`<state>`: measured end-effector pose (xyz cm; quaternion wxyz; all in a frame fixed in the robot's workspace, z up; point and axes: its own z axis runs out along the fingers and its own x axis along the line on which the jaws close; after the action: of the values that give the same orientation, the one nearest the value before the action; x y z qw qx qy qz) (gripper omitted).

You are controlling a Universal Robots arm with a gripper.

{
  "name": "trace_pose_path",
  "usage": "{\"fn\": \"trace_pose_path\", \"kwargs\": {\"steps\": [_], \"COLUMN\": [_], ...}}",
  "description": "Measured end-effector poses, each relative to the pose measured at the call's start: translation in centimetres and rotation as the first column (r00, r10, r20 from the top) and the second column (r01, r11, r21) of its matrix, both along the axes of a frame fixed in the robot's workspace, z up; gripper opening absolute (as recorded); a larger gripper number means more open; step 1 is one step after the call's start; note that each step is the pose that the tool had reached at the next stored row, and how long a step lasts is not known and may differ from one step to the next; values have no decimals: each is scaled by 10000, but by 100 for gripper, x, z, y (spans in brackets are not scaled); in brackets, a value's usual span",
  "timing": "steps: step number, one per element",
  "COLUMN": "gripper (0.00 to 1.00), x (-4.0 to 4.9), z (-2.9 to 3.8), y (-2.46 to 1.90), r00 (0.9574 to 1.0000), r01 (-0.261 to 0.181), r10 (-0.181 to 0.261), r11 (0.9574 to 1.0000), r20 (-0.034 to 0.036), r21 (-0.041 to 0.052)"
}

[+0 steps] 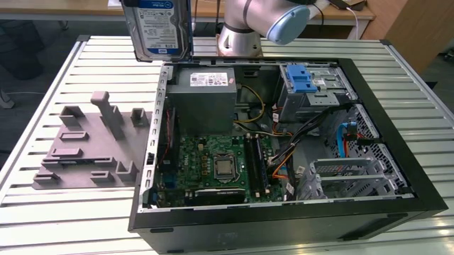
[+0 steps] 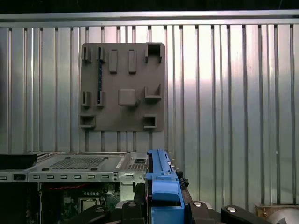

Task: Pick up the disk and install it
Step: 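Pick up the disk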

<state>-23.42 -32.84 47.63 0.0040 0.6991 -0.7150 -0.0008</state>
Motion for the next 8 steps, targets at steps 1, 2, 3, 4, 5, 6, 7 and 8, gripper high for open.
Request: {"fn": "trace_pose_path", "kwargs": {"steps": [1,2,3,4,5,6,7,8], "gripper": [36,36,36,36,36,36,36,36], "x": [6,11,17,23,30,35,41,47], "z": [0,0,0,0,0,0,0,0], "y": [0,0,0,0,0,0,0,0], "r00": [10000,10000,10000,10000,10000,10000,10000,10000], "r01": [0,0,0,1,0,0,0,0], "r10": [0,0,0,-1,0,0,0,0], "r11": [10000,10000,10000,10000,10000,10000,10000,10000], "r20": [1,0,0,0,0,0,0,1], "r21": [0,0,0,0,0,0,0,1]}}
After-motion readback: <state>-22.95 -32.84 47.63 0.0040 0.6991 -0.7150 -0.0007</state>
